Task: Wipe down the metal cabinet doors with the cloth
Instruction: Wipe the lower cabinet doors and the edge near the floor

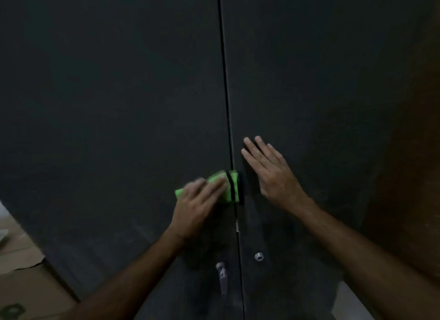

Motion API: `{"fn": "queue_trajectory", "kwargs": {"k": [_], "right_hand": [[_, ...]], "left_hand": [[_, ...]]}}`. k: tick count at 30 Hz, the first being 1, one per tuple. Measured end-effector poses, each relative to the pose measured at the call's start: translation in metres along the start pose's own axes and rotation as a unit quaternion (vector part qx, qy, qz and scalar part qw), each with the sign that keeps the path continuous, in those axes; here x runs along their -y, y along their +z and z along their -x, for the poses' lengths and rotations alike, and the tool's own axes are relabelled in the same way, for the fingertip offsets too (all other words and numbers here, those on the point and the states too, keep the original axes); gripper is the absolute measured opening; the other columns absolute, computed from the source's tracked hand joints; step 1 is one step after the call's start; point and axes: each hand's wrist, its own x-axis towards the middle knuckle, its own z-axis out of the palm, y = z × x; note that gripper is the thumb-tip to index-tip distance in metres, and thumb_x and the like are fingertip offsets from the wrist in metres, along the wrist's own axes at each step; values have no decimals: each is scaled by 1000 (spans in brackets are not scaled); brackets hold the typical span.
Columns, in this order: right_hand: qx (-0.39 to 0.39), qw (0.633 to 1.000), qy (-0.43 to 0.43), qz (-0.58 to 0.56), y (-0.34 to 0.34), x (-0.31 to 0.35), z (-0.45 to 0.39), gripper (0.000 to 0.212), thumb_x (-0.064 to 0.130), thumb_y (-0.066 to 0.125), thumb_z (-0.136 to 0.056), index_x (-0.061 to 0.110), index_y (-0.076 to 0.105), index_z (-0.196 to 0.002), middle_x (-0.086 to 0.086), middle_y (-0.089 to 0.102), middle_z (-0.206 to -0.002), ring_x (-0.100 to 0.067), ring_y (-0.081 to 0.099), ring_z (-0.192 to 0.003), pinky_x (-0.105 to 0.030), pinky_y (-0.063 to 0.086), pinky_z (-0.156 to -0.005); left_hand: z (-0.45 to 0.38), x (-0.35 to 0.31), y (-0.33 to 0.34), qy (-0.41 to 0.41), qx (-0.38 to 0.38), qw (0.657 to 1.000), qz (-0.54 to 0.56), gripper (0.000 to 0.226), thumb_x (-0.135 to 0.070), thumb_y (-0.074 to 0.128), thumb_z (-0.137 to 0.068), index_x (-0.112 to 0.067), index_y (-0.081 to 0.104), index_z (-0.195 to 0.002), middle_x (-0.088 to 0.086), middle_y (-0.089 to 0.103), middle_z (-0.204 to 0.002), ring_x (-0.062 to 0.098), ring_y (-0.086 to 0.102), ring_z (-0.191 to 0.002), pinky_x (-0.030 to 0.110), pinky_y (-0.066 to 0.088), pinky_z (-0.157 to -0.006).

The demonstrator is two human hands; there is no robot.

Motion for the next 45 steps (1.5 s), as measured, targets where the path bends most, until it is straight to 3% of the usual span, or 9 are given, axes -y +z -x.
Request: {"fn": "queue_trajectory", "kwargs": {"k": [3,9,15,21,25,31,36,42,45], "right_hand": [[-6,1000,-3,0,-5,-7,3,73,-15,47,-85,4,38,-155,-12,27,-166,-30,20,-156,-48,24,-126],[-43,995,90,6,-13,-29,37,65,-14,49,-83,-3,49,-147,-21,38,-159,-41,32,-150,-57,34,-119],[-19,978,206,-6,-15,-70,76,50,0,67,-90,5,59,-139,-22,49,-146,-41,46,-135,-59,45,-107],[14,959,282,-5,-21,-124,108,56,38,65,-95,18,48,-145,-13,33,-154,-36,34,-141,-57,40,-111],[24,984,174,41,-30,-169,122,59,42,52,-101,17,41,-153,-14,21,-167,-35,18,-155,-58,27,-121],[45,996,15,73,-20,-201,117,62,38,47,-104,14,33,-158,-17,17,-169,-36,15,-157,-62,22,-123],[21,997,-44,64,-18,-223,121,59,30,50,-106,15,30,-160,-13,17,-170,-33,15,-157,-57,21,-125],[6,997,-55,57,-11,-236,126,75,8,65,-96,15,27,-161,-10,14,-171,-30,14,-158,-53,16,-127],[5,997,-58,44,-13,-235,125,80,2,65,-91,14,28,-161,-10,13,-171,-31,13,-158,-54,16,-127]], "left_hand": [[13,2,3,190,89,977,-34,48,-25,48,-96,-19,68,-140,-1,63,-147,26,48,-114,38,41,-95],[-15,-17,16,-104,-41,992,55,44,-16,60,-101,-18,60,-145,-1,56,-154,29,52,-112,41,44,-95],[-3,-24,24,202,77,976,-36,46,-21,50,-96,-22,69,-138,-2,68,-142,24,62,-107,36,50,-90],[-38,-57,29,-53,-5,999,4,42,-20,59,-97,-19,69,-138,0,65,-146,29,50,-108,42,45,-88],[-39,-70,35,184,97,978,-33,44,-21,51,-95,-23,74,-132,-3,69,-139,22,69,-101,32,57,-85],[-76,-102,62,-73,-12,996,-41,38,-21,58,-99,-21,68,-136,-1,67,-143,29,49,-107,40,40,-88],[-64,-124,77,193,134,970,-56,43,-22,47,-96,-26,77,-127,-5,70,-138,23,66,-103,35,42,-91],[-80,-156,101,-144,3,990,0,36,-23,58,-99,-23,65,-134,3,65,-144,29,48,-109,41,43,-93],[-82,-167,113,27,87,996,-9,39,-20,53,-94,-20,76,-126,5,65,-142,27,48,-107,40,42,-90]]}}
